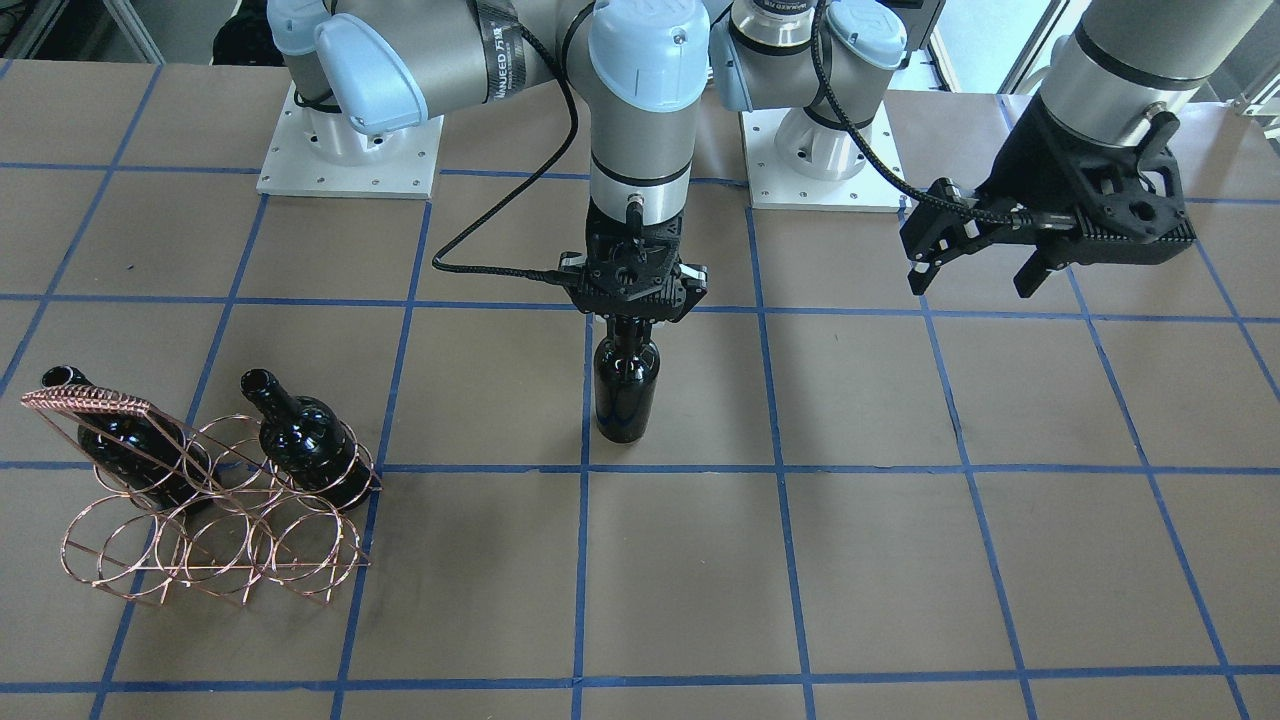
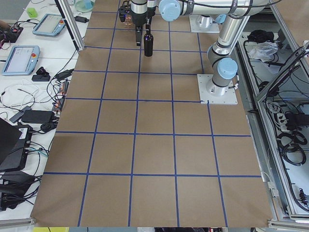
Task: Place wine into wine basket
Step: 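Lift the bottle with the right gripper and carry it over the wire rack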
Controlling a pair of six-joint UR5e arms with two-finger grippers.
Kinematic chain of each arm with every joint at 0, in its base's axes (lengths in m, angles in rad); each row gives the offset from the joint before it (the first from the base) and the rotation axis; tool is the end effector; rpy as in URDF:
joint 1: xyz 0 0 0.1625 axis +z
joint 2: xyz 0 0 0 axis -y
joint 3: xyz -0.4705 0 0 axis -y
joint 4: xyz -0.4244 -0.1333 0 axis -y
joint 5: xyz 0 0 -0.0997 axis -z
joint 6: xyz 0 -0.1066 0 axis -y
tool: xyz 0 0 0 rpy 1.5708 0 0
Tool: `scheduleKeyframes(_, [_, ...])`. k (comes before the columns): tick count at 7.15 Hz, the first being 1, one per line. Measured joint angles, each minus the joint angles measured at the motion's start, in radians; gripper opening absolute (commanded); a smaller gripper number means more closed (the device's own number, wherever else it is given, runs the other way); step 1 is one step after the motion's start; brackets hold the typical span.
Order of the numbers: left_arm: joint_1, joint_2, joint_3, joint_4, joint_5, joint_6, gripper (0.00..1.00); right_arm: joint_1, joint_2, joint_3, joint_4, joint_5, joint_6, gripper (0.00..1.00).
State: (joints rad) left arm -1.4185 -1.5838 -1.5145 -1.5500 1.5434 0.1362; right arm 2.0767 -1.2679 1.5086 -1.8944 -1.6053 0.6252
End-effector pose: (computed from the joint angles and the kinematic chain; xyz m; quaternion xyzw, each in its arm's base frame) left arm -0.0533 -0.5509 0.5514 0.0076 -0.9994 0.0337 0.0089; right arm 0.4336 -0.5151 0.4125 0.0603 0.9972 -0.0442 0.0077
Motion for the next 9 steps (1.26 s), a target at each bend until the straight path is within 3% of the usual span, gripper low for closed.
scheduleKeyframes(4, [-0.003,0.001,-0.001,-0.014,-0.001,-0.007,1.00,-0.080,-0.090,0.006,0.069,-0.011,-0.096,0.00])
scheduleKeyframes(7, [-0.010,0.002,-0.001,-0.019,0.000,-0.009,1.00,-0.332,-0.233,0.062,0.285,-0.017,-0.531,0.00])
scheduleKeyframes(9, [-0.046,0.004,-0.001,-0.021,-0.002,-0.011,1.00,-0.550,-0.295,0.094,0.330,-0.021,-0.851,0.00])
